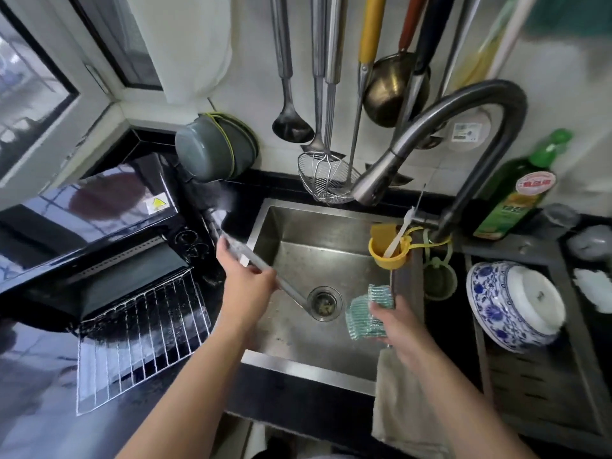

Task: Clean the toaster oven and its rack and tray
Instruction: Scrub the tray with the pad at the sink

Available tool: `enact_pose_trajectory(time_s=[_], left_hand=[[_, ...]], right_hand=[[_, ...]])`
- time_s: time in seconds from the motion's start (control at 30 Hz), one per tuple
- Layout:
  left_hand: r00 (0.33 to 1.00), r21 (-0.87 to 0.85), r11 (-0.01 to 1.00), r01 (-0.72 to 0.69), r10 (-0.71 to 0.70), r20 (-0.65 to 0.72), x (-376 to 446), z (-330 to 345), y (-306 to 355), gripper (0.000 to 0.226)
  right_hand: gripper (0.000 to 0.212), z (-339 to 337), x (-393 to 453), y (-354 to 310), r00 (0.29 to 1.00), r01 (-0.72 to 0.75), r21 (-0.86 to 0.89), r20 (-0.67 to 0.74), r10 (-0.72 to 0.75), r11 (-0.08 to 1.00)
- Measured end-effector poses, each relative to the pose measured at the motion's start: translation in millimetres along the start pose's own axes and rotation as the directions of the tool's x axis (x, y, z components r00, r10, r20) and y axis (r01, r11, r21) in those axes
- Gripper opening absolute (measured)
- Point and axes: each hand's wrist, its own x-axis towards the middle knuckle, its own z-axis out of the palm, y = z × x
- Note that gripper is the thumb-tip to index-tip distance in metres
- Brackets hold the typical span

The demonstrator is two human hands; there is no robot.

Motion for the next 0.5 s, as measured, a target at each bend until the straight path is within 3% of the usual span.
enact_pose_trajectory(time_s=[0.07,0.2,0.27,0.3,0.33,0.4,0.43,0.5], left_hand=[[0.999,0.019,1.000,-0.018,0.018,0.035,14,-6,2,0.090],[0.984,0.176,0.984,-0.021,-0.011,0.179,38,-15,4,0.031],[0.952,0.331,0.930,-0.163,0.059,0.302,46,-17,5,0.028],[0.920,0.470,0.832,-0.294,0.111,0.377,50,-16,5,0.029],[0.884,0.623,0.654,-0.429,0.163,0.437,54,-16,7,0.028],[0.791,0.794,0.138,-0.592,0.291,0.539,57,-15,19,0.017],[0.726,0.782,-0.090,-0.617,0.318,0.610,59,-15,24,0.012],[0.609,0.667,-0.368,-0.648,0.277,0.743,62,-11,33,0.018]], right_hand=[[0.019,8,-15,3,0.996,-0.003,0.039,-0.089,0.007,0.999],[0.013,26,-44,-1,0.981,0.011,0.099,-0.195,0.008,0.995],[0.011,34,-53,-4,0.972,0.017,0.113,-0.234,0.010,0.993],[0.010,37,-58,-4,0.966,0.019,0.113,-0.257,0.011,0.993],[0.010,40,-63,-5,0.960,0.022,0.108,-0.279,0.009,0.994],[0.012,47,-74,-6,0.948,0.034,0.104,-0.319,0.001,0.994],[0.013,51,-80,-7,0.944,0.039,0.117,-0.330,0.002,0.992],[0.014,55,-90,-6,0.938,0.045,0.142,-0.346,0.007,0.989]])
